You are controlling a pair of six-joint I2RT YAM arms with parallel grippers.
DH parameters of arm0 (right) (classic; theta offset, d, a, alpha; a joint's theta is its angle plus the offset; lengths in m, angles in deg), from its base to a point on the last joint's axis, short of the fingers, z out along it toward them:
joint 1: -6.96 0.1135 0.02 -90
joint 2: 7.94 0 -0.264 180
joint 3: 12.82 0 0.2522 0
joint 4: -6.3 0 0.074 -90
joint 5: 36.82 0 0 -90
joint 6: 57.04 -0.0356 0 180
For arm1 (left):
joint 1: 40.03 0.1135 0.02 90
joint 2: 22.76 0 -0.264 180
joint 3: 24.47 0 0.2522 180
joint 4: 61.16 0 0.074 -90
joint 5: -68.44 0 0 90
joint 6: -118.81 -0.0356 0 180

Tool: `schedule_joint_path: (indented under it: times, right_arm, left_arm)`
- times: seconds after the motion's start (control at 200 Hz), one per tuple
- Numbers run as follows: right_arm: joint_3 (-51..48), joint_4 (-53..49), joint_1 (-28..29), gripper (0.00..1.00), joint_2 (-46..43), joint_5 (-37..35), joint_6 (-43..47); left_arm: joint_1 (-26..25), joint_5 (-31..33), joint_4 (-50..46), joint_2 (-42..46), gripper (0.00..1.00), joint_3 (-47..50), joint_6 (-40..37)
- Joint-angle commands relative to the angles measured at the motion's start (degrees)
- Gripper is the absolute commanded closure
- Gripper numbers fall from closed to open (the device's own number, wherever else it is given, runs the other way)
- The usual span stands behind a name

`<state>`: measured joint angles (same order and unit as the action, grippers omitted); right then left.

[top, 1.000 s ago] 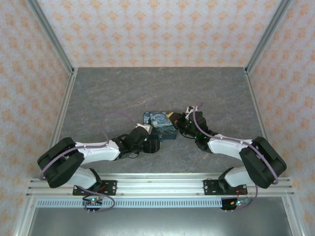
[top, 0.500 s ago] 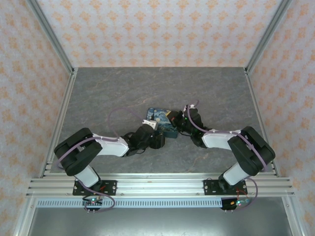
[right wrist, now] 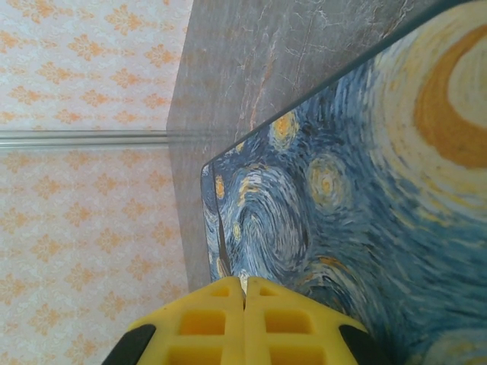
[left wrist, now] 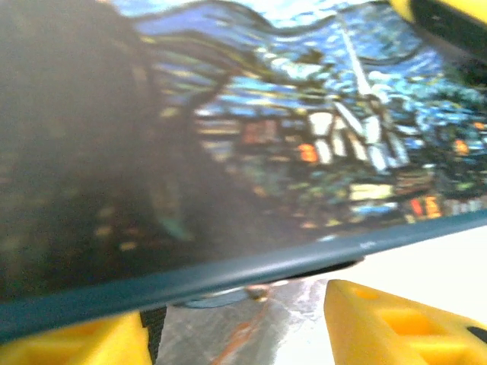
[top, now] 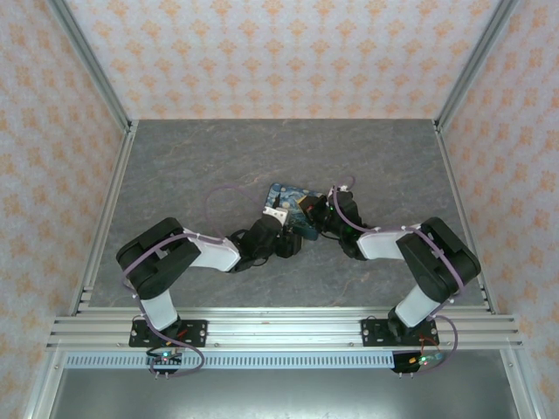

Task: Unlock the padlock with the key

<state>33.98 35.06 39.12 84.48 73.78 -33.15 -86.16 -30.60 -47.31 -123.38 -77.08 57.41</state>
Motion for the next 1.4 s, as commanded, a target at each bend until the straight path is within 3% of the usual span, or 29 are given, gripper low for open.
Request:
schedule_joint_path:
  times: [0.0,0.46,0.736,0.981,1.396]
  right_arm:
    - [0.67,2.41,-0.56,1.0,0.97,0.23,-0.59]
    - [-0.1,3.09,-0.71,1.0,0.99,-0.19,-1.01]
    - [-0.52,3.57,-0.7,1.0,0.92,-0.36,-1.48]
    - [-0.68,3.64,-0.69,1.0,0.79,-0.45,-1.61]
    - [-0.96,3.88,-0.67,1.0,1.77,-0.48,-1.48]
  left_arm:
    - [-0.17,-4.92,3.43,-0.53,0.43,-1.32,1.57]
    - [3.24,-8.53,12.66,-1.88,0.44,0.75,12.45]
    - [3.24,-6.72,13.7,-5.4,0.44,0.87,13.59]
    - [2.55,-4.78,10.73,-6.61,0.44,-1.18,10.01]
    - [2.29,-9.63,17.82,-3.31,0.47,-0.22,15.17]
